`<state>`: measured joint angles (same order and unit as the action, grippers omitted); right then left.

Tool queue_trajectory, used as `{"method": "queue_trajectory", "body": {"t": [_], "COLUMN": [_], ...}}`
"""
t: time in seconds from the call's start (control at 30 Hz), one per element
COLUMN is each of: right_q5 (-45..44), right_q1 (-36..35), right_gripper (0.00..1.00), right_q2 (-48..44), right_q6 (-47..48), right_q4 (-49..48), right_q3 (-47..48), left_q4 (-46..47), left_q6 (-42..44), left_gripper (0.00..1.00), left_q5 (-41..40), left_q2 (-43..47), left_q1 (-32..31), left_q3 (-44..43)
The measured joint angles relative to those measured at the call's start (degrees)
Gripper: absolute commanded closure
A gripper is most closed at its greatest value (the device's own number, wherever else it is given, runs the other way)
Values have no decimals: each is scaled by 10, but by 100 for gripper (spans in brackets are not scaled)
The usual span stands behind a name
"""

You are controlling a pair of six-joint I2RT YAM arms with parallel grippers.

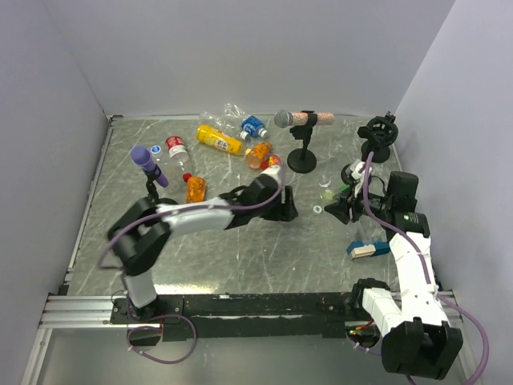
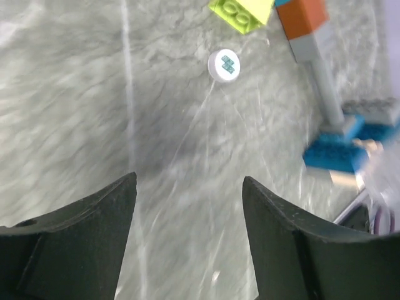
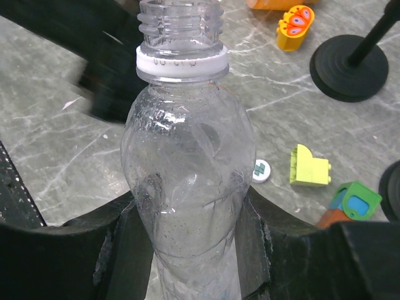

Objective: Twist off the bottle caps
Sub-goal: Pass from the right arm to the left

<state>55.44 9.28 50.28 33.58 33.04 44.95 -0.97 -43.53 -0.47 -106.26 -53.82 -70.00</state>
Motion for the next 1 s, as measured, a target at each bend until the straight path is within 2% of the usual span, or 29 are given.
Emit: {"method": "queue_trajectory", "body": {"t": [0.1,0.17,0.2,0.33,0.43,0.63,0.9,1.0], "right_q5": [13,25,31,63,79,97,110,115], "right_q1": [0,0,0,-1,-19,-87,-88,-88], "right_gripper": [81,81,81,81,81,79,79,79], "right_q2": [1,2,5,29,50,57,55,55], "right_q6": [-7,-14,-18,-39,-40,-6,28,36], "right_q4": [-14,-32,-43,-96,-113,-112,-99,-94], "right_q3": [-10,-16,-18,-19,-19,-33,-39,-39], "left_q4": [39,71,89,152,205,260,280,272], "left_q6": [23,43,58,104,129,139,126,126], "left_gripper": [23,10,1,3,3,3,1,7], "left_q5": [-16,-28,-33,-40,-12,91,189,196], "left_q2": [111,195,242,376,432,425,317,281], "left_q1": [0,0,0,2,14,30,30,23], "left_q3": [96,162,197,285,323,294,182,148]}}
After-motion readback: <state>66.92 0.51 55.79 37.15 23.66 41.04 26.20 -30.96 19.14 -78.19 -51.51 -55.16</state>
